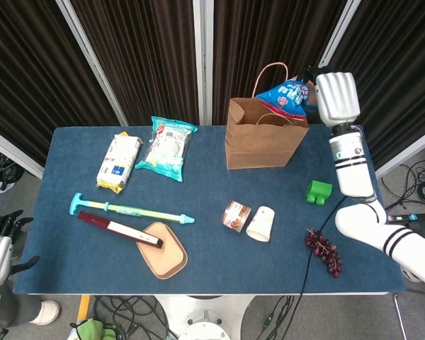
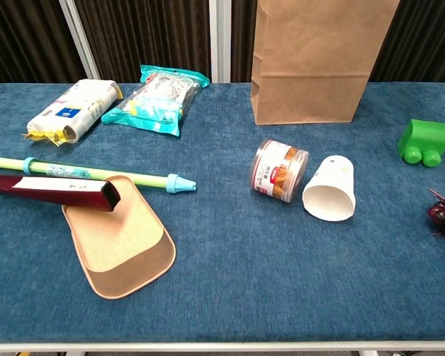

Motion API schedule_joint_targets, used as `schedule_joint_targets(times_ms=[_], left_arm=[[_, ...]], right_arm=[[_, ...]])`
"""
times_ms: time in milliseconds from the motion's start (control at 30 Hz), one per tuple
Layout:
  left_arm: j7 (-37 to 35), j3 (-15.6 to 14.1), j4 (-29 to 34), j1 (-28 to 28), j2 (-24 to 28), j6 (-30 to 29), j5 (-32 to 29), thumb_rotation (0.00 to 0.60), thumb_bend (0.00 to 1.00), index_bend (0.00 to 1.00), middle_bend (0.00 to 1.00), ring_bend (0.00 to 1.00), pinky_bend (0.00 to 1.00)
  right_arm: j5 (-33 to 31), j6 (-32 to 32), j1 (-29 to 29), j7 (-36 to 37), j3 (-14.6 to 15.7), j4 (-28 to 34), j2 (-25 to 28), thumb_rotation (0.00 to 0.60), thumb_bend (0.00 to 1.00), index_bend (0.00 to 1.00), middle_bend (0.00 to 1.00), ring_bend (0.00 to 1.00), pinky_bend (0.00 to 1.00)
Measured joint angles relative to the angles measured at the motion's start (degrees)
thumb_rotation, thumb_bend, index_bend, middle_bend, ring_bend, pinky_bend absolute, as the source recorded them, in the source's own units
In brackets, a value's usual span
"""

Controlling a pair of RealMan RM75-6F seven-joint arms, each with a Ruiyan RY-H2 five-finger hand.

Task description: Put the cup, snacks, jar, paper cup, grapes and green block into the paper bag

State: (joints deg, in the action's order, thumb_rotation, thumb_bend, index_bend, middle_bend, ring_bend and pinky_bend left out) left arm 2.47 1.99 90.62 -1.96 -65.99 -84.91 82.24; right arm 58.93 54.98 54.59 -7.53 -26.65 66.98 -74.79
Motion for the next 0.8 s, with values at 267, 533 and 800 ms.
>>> schedule_joint_targets(times_ms=[267, 533, 800], left_arm=[[0.02, -0.16, 0.06, 0.08, -0.01, 0.39, -0.29, 0.600, 0.00, 0.29, 0.23, 0.16, 0.14], [-0.03, -0.21, 0.03, 0.21, -0.04, 0.27, -0.27, 0.600, 0.00, 0.29, 0.23, 0.16, 0.14], [0.20, -0.20, 0.27, 0.34, 0.08, 0.15, -0.35, 0.600, 0.00, 0.29, 0.23, 0.16, 0.14]], right_arm=[[-5.70, -6.81, 3.09, -5.46, 1.83, -4.64, -3.89, 0.600, 0.35, 0.20, 0.33, 0.23, 0.40], [-8.86, -10.19, 3.57, -5.66, 2.35, -3.77, -3.61, 0.600, 0.17, 0.00, 0.10, 0.02, 0.21], [1.04, -4.18, -0.08, 6.88, 1.48, 4.82, -0.18, 0.600, 0.09, 0.01, 0.20, 0.08, 0.23]])
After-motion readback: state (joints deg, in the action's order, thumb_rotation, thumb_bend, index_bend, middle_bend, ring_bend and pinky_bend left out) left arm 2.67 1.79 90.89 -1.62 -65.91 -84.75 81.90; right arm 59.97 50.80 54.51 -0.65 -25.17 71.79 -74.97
